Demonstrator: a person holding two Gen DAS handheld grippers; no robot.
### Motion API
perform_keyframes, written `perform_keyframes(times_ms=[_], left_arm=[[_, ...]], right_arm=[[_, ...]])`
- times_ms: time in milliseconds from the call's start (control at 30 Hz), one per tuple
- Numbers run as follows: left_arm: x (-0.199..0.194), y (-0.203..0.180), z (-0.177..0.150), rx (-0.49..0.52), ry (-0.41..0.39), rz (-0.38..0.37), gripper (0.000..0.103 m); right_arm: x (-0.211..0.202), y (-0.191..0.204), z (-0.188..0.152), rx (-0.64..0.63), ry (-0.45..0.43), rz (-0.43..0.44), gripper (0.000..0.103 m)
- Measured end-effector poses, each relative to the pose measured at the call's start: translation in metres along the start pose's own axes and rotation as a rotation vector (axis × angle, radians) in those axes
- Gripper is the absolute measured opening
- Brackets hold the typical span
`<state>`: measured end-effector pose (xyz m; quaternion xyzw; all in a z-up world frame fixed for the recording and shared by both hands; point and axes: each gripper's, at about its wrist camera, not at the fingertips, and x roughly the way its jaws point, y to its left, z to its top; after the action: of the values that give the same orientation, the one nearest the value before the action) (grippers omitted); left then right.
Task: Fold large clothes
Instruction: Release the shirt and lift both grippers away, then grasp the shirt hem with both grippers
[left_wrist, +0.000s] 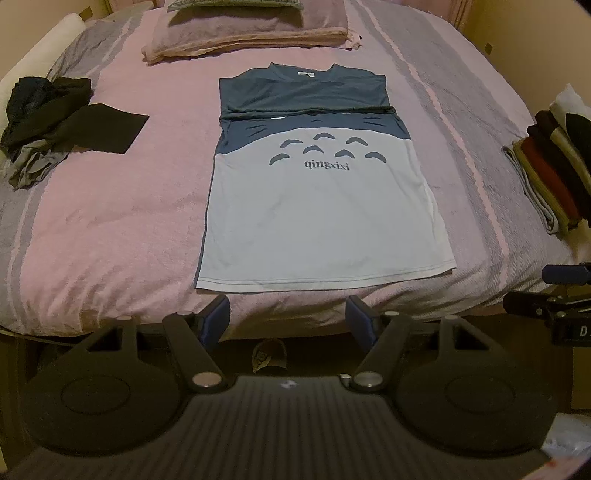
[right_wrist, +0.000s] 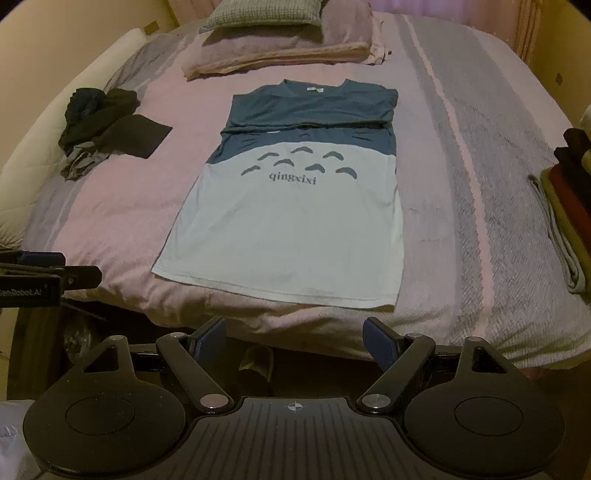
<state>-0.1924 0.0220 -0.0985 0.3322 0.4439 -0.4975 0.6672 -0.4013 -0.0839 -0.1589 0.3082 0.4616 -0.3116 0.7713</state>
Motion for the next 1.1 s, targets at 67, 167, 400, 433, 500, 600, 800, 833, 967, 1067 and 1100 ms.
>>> perform_keyframes(times_ms=[67, 167, 400, 433, 500, 600, 800, 833, 967, 1067, 1100], left_arm=[[0.005, 0.007, -0.001, -0.01, -0.01, -0.018, 0.067], [0.018, 0.023, -0.005, -0.018, -0.039, -0.044, 0.067], [0.061, 0.068, -0.008, -0.07, -0.025, -0.076, 0.067], [0.066, 0.074, -0.006, -0.071, -0.032, -0.082, 0.067], [0.081, 0.084, -0.001, -0.063, -0.056, -0.106, 0.067], [0.117, 0.099, 0.008, -0.046, -0.043, -0.135, 0.067], [0.182, 0.129, 0.019, -0.06, 0.001, -0.172, 0.063], [0.191, 0.135, 0.018, -0.074, 0.008, -0.19, 0.063], [0.224, 0.154, 0.011, -0.119, 0.039, -0.234, 0.056], [0.243, 0.162, 0.003, -0.122, 0.059, -0.238, 0.05], [0.247, 0.163, 0.002, -0.121, 0.056, -0.237, 0.049]], right_arm=[[0.004, -0.003, 0.001, -0.001, -0.01, 0.003, 0.078], [0.015, -0.013, 0.001, 0.009, -0.037, 0.013, 0.078], [0.041, -0.038, 0.015, 0.052, -0.053, 0.004, 0.078], [0.046, -0.041, 0.019, 0.06, -0.074, 0.011, 0.078], [0.059, -0.048, 0.025, 0.066, -0.097, 0.024, 0.078], [0.083, -0.067, 0.029, 0.093, -0.118, 0.009, 0.078], [0.142, -0.118, 0.022, 0.18, -0.031, -0.008, 0.077], [0.149, -0.125, 0.02, 0.188, -0.026, -0.012, 0.077], [0.172, -0.147, 0.009, 0.235, -0.031, 0.015, 0.076], [0.186, -0.16, 0.003, 0.254, -0.04, 0.051, 0.073], [0.188, -0.163, 0.001, 0.258, -0.047, 0.06, 0.072]])
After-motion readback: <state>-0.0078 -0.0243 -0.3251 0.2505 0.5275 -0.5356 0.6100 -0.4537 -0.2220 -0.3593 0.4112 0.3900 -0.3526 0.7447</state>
